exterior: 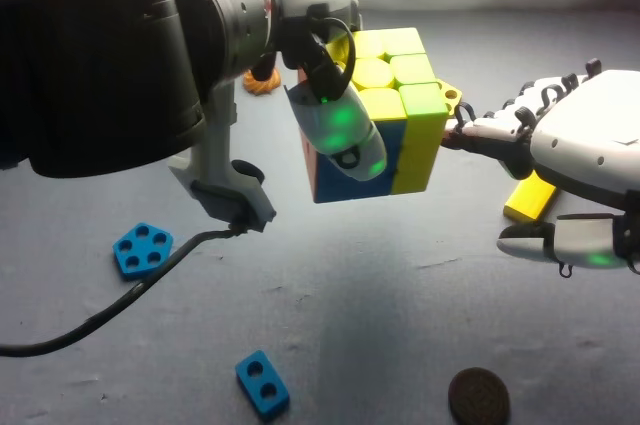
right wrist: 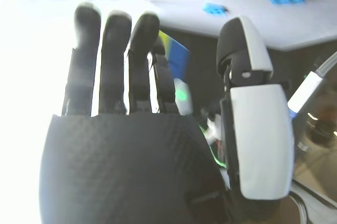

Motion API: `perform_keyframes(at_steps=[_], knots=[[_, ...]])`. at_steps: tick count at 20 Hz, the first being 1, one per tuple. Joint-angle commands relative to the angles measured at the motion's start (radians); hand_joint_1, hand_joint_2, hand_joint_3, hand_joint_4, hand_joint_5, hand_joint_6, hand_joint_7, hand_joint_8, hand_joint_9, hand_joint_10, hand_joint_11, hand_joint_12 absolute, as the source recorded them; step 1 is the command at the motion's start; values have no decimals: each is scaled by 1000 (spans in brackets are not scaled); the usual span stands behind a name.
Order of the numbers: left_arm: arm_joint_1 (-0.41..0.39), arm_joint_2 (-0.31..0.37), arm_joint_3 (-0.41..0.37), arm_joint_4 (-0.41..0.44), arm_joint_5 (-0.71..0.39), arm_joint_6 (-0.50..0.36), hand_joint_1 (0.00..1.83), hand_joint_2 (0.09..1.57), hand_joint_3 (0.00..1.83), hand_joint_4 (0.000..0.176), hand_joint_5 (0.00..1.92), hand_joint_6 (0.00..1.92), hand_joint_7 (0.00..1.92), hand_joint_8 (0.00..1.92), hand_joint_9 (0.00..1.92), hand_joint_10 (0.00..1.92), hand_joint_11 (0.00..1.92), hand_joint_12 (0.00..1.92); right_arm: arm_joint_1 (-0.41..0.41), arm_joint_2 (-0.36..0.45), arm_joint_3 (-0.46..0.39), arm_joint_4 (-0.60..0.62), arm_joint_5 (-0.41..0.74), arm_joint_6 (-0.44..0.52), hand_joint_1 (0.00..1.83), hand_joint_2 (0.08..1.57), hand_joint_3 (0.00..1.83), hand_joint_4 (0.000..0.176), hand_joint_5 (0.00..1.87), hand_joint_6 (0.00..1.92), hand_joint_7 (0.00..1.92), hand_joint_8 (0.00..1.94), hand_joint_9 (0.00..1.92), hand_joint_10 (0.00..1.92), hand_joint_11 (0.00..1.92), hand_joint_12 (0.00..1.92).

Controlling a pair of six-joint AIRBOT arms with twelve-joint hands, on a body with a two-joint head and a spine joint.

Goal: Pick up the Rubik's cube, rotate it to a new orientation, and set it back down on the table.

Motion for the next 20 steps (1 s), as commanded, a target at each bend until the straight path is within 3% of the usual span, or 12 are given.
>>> perform_keyframes(at_steps=[1, 3, 4, 5, 6, 7, 10, 14, 15, 17, 19, 20], knots=[[-19, 4, 0, 86, 40, -9, 987, 1448, 1, 7, 442, 1755, 422, 1921, 213, 1921, 300, 1921, 11, 1, -5, -20, 100, 2, 685, 1184, 4, 0, 194, 10, 411, 1695, 378, 1921, 309, 1921], [-18, 4, 0, 86, 40, -9, 980, 1440, 1, 0, 452, 1764, 369, 1921, 213, 1921, 307, 1921, 18, 17, -18, -20, 100, 3, 697, 1176, 0, 0, 209, 14, 405, 1705, 377, 1921, 304, 1921], [-17, 4, -2, 86, 40, -9, 987, 1404, 0, 0, 487, 1725, 194, 1921, 212, 1921, 314, 1921, 25, 35, -30, -20, 99, 4, 702, 1175, 0, 0, 195, 7, 405, 1710, 379, 1921, 304, 1921], [-15, 5, -3, 86, 40, -9, 991, 1435, 0, 0, 462, 1733, 373, 1921, 211, 1921, 317, 1921, 36, 61, -44, -20, 99, 6, 707, 1170, 0, 0, 196, 6, 414, 1685, 375, 1921, 307, 1921], [-12, 5, -5, 86, 40, -10, 970, 1417, 0, 0, 463, 1755, 157, 1921, 198, 1921, 308, 1921, 44, 88, -51, -20, 99, 12, 729, 1161, 0, 0, 206, 10, 423, 1678, 380, 1921, 310, 1921], [-7, 5, -7, 87, 40, -10, 998, 1431, 1, 0, 474, 1708, 369, 1921, 201, 1921, 307, 1921, 56, 119, -53, -19, 99, 23, 722, 1166, 0, 0, 202, 7, 418, 1682, 382, 1921, 313, 1921], [15, 6, -13, 89, 47, -16, 1000, 1435, 1, 4, 467, 1726, 429, 1909, 225, 1921, 319, 1921, 112, 198, -52, -16, 100, 26, 721, 1174, 0, 0, 183, 0, 420, 1706, 404, 1921, 347, 1921], [92, 6, -29, 169, 74, -110, 1002, 1433, 0, 8, 473, 1730, 431, 1897, 236, 1921, 331, 1921, 188, 293, -41, -22, 150, 26, 694, 1187, 5, 0, 173, 1, 389, 1712, 394, 1921, 328, 1921], [116, 6, -32, 187, 81, -132, 998, 1438, 1, 2, 472, 1725, 412, 1916, 191, 1921, 292, 1921, 204, 295, -30, -45, 172, 29, 703, 1185, 3, 0, 185, 6, 375, 1709, 388, 1921, 332, 1921], [159, 5, -32, 234, 99, -181, 1009, 1377, 0, 0, 522, 1677, 141, 1921, 193, 1921, 294, 1921, 209, 293, -14, -113, 188, 41, 698, 1183, 2, 0, 189, 4, 355, 1669, 361, 1921, 331, 1921], [202, 5, -32, 292, 111, -241, 1009, 1372, 0, 0, 524, 1677, 136, 1921, 206, 1921, 302, 1921, 208, 292, 11, -206, 188, 156, 672, 1185, 2, 0, 187, 3, 339, 1591, 332, 1881, 290, 1921], [221, 5, -31, 320, 117, -271, 996, 1382, 0, 0, 505, 1703, 120, 1921, 200, 1921, 309, 1921, 208, 292, 29, -286, 188, 258, 633, 1188, 3, 0, 185, 2, 329, 1404, 276, 1768, 186, 1921]])
